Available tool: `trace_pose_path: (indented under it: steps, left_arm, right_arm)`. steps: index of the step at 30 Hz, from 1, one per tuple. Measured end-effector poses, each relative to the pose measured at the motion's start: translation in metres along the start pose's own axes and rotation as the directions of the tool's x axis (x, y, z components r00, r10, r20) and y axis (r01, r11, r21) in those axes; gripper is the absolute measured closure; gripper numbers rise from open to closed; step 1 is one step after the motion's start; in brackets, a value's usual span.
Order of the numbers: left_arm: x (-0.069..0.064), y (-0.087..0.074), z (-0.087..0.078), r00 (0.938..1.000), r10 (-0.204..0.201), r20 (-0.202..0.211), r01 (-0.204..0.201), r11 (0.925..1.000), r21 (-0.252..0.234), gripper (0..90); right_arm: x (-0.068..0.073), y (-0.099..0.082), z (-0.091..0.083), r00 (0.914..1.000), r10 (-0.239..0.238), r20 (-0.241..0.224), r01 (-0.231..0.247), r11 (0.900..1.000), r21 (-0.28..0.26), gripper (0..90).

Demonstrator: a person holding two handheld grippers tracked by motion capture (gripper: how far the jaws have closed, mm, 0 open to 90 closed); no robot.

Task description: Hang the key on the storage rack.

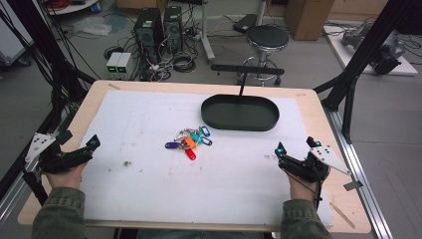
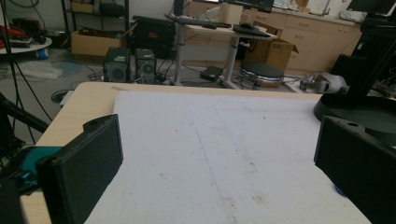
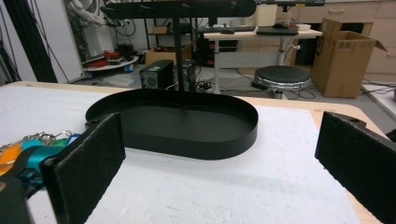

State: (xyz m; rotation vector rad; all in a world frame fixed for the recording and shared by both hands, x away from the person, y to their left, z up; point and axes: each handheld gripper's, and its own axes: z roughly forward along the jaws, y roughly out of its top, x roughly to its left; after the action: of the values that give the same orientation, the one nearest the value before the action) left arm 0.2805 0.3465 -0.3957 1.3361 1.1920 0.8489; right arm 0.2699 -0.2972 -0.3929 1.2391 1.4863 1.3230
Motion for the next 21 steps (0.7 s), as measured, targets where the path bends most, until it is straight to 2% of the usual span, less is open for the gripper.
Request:
trace_pose_path:
  steps: [8, 13, 21]
  left_arm:
    - [-0.0001, 0.0000, 0.0004, 0.9998, -0.007, 0.016, 0.007, 1.0000, 0.003, 1.7]
    - [-0.0001, -0.0003, 0.0006, 0.9997, -0.011, 0.020, 0.011, 0.9999, 0.004, 1.7]
    - [-0.0014, -0.0011, 0.0021, 0.9992, -0.008, 0.038, 0.007, 0.9997, 0.024, 1.7]
  right_arm:
    - [0.0014, -0.0007, 0.0010, 0.9998, -0.015, -0.015, 0.015, 0.9998, 0.011, 0.5]
    - [0.0010, -0.0009, 0.0016, 0.9998, -0.002, -0.019, 0.002, 0.9999, 0.016, 0.5]
    - [0.0013, -0.0012, 0.0021, 0.9997, -0.007, -0.024, 0.008, 0.9997, 0.024, 0.5]
